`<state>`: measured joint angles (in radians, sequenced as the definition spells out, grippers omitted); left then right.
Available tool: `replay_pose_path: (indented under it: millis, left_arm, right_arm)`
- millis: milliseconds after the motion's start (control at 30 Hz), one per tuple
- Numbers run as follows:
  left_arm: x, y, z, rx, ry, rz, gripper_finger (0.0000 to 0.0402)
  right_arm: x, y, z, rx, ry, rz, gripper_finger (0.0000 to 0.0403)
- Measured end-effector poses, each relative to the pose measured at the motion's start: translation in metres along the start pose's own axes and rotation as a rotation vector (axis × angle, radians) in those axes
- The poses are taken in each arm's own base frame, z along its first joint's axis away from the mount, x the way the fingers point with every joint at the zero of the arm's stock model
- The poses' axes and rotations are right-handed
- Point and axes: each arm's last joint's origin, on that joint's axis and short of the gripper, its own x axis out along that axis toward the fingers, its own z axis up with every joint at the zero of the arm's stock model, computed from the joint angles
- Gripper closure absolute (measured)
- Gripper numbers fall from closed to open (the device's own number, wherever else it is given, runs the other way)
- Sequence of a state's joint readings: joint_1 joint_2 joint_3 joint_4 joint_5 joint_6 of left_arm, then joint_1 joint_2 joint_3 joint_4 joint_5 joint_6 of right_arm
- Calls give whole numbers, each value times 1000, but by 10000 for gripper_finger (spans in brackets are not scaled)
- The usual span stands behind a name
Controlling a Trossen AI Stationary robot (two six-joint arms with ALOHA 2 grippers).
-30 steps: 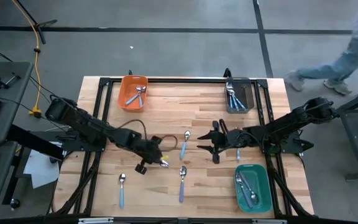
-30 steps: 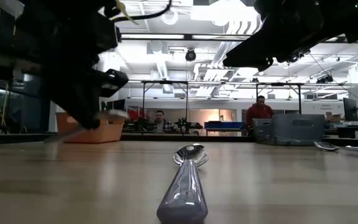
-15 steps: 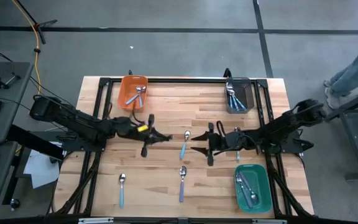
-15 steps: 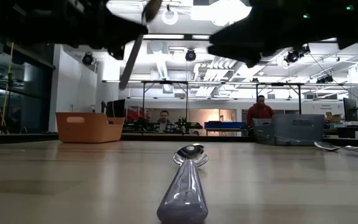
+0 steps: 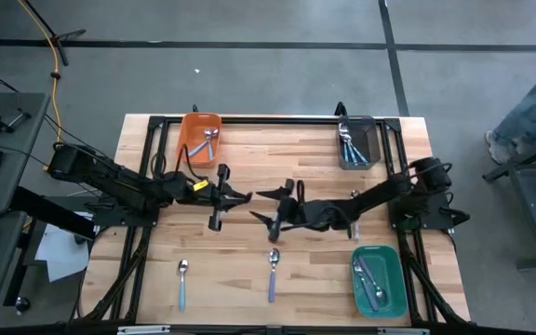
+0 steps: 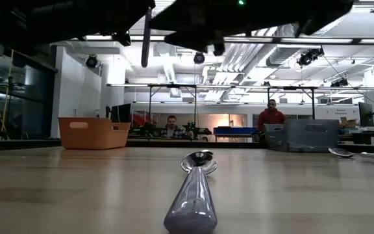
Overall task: Sort silverware by color (type)
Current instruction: Put the purple spoon into the green bin
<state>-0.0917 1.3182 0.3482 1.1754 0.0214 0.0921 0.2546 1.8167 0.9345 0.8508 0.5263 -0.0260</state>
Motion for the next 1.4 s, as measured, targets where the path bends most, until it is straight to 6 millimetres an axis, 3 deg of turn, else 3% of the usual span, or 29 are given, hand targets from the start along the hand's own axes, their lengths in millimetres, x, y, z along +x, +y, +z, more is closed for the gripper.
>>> replay_pose_path:
  millis: [200,333,667,867,1133,1267,1400]
  left_arm:
    - [0,0,1,3,-18,4,398]
    - [1,0,1,10,-25,6,398]
    - [1,1,1,17,-36,39,396]
    - [1,2,1,9,-34,58,386]
    - [1,2,-1,-2,-11,57,316]
    - [-1,1,-6,45,23,65,286]
    - [-7,1,-13,68,64,93,272]
  right_arm:
    - [20,7,10,-49,-34,-12,154]
    - [26,2,16,-38,-28,-41,187]
    - [29,-2,17,-72,-27,-54,382]
    - [29,-2,17,-65,-27,-56,358]
    - [24,-5,25,-86,6,-71,384]
    - [12,-6,41,-91,36,-82,379]
    - [-11,-3,57,-103,126,-113,375]
